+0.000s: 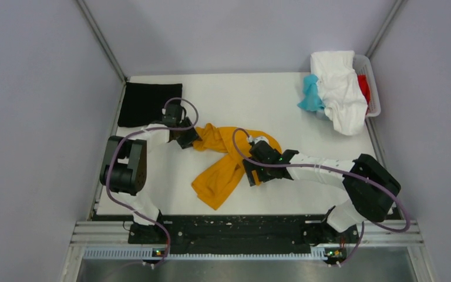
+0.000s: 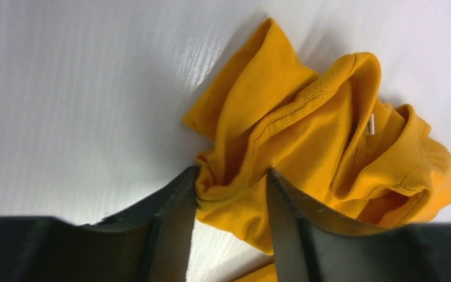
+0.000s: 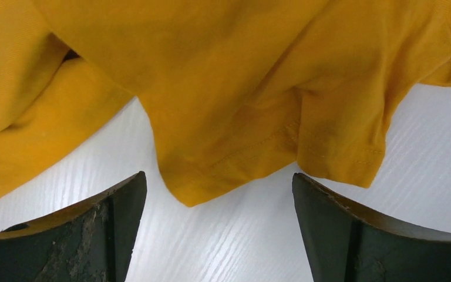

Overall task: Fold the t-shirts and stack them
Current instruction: Flatten out the tshirt

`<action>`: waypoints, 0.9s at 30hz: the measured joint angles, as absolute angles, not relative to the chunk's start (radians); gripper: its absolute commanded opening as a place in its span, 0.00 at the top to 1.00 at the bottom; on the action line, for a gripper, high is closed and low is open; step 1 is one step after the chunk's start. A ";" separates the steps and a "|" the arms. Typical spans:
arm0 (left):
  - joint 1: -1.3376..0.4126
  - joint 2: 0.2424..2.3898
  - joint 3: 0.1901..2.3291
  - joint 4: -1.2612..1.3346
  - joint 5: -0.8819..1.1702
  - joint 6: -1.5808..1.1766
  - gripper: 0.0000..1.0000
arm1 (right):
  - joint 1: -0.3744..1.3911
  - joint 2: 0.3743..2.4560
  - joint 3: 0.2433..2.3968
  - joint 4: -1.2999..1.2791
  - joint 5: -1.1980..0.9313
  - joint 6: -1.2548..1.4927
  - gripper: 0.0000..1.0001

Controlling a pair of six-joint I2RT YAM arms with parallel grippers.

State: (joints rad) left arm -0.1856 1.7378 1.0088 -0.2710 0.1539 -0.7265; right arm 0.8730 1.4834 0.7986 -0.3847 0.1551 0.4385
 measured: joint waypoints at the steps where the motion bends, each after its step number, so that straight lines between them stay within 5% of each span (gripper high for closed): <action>1: -0.186 1.744 1.009 -0.261 0.163 -0.730 0.64 | 0.873 1.494 0.799 -0.380 0.166 0.443 0.09; 4: -0.189 1.768 1.013 -0.235 0.178 -0.728 0.96 | 0.873 1.526 0.799 -0.359 0.199 0.462 0.12; 9: -0.196 1.779 1.018 -0.230 0.183 -0.726 1.00 | 0.875 1.547 0.801 -0.321 0.251 0.470 0.24; 10: -0.196 1.779 1.018 -0.231 0.180 -0.726 1.00 | 0.875 1.551 0.801 -0.315 0.263 0.474 0.31; 13: -0.199 1.776 1.019 -0.234 0.163 -0.724 1.00 | 0.875 1.562 0.801 -0.297 0.300 0.484 0.80; 16: -0.202 1.767 1.019 -0.246 0.136 -0.715 1.00 | 0.875 1.567 0.802 -0.281 0.327 0.509 0.98; 27: -0.202 1.559 1.133 -0.347 -0.020 -0.649 1.00 | 0.846 1.401 0.933 -0.368 0.460 0.452 1.00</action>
State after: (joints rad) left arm -0.2016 1.5593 1.1328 -0.3473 -0.0196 -0.6495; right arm 0.8463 1.4014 0.9333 -0.3676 0.4599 0.4522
